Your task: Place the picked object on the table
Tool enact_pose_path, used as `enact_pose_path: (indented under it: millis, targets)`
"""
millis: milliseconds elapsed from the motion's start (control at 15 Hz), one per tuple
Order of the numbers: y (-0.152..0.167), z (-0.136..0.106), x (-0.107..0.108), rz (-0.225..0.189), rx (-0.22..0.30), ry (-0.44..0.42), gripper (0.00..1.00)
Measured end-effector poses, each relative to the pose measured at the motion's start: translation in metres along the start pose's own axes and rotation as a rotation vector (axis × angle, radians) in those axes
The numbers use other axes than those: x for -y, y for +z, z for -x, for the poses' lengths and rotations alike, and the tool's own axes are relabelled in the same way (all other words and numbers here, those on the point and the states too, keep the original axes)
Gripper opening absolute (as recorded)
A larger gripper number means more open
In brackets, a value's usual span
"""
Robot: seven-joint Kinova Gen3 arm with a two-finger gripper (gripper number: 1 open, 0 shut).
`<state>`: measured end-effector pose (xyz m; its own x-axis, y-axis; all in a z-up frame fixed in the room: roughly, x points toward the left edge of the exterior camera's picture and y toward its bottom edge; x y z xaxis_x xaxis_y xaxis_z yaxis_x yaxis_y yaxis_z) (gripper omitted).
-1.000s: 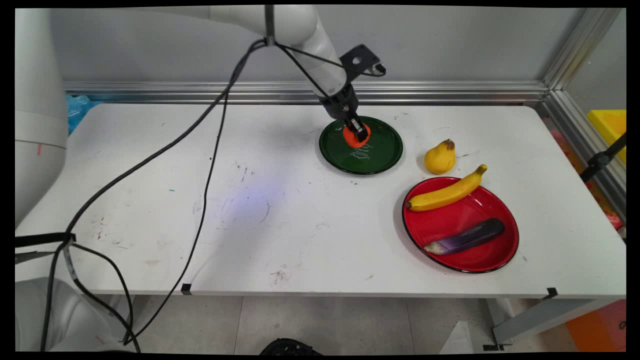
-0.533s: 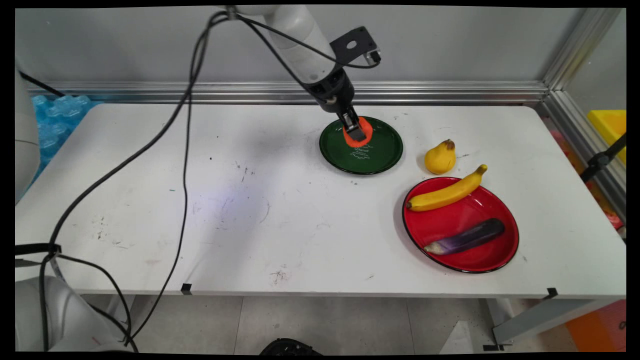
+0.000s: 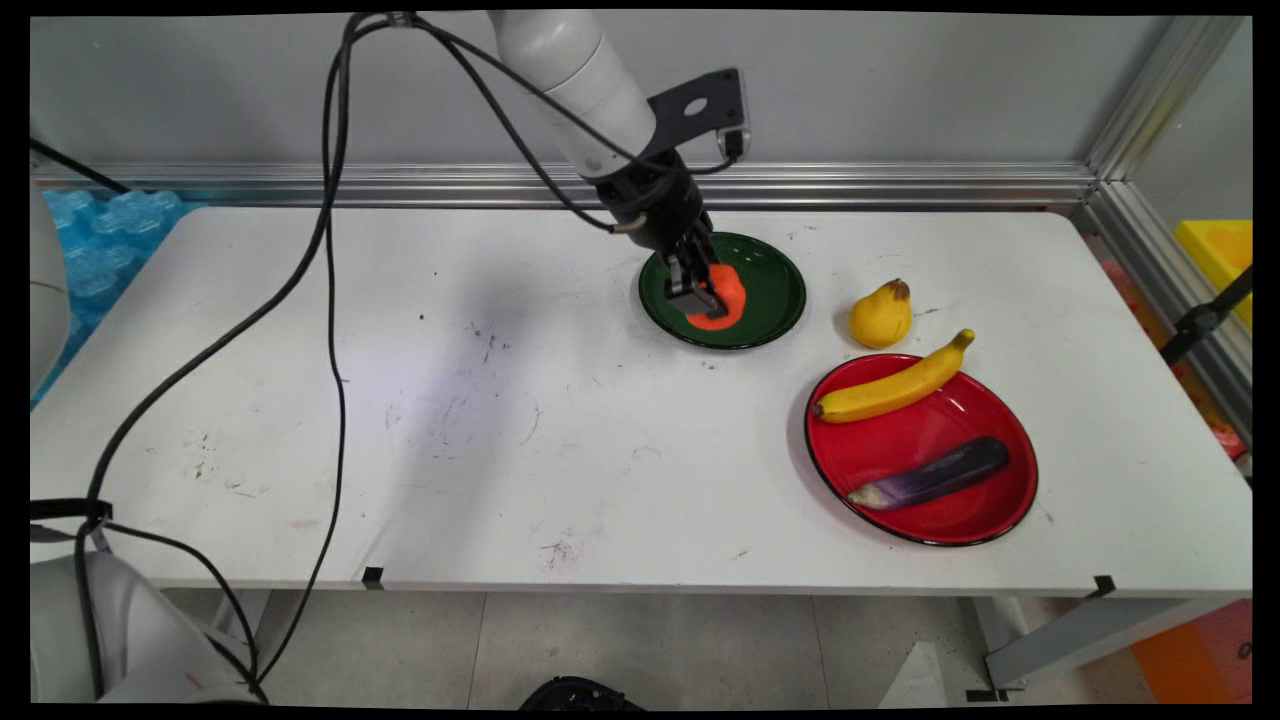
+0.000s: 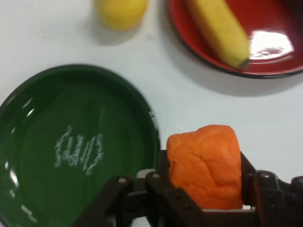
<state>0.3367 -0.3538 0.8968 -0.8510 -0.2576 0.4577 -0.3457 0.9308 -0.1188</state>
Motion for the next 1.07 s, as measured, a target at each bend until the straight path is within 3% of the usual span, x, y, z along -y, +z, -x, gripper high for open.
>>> enact_pose_path:
  millis: [333,1067]
  targets:
    - [0.017,-0.004,-0.026,0.044,0.005,0.097,0.00]
    - [0.089,0.001,-0.049,0.084,0.090,0.086,0.00]
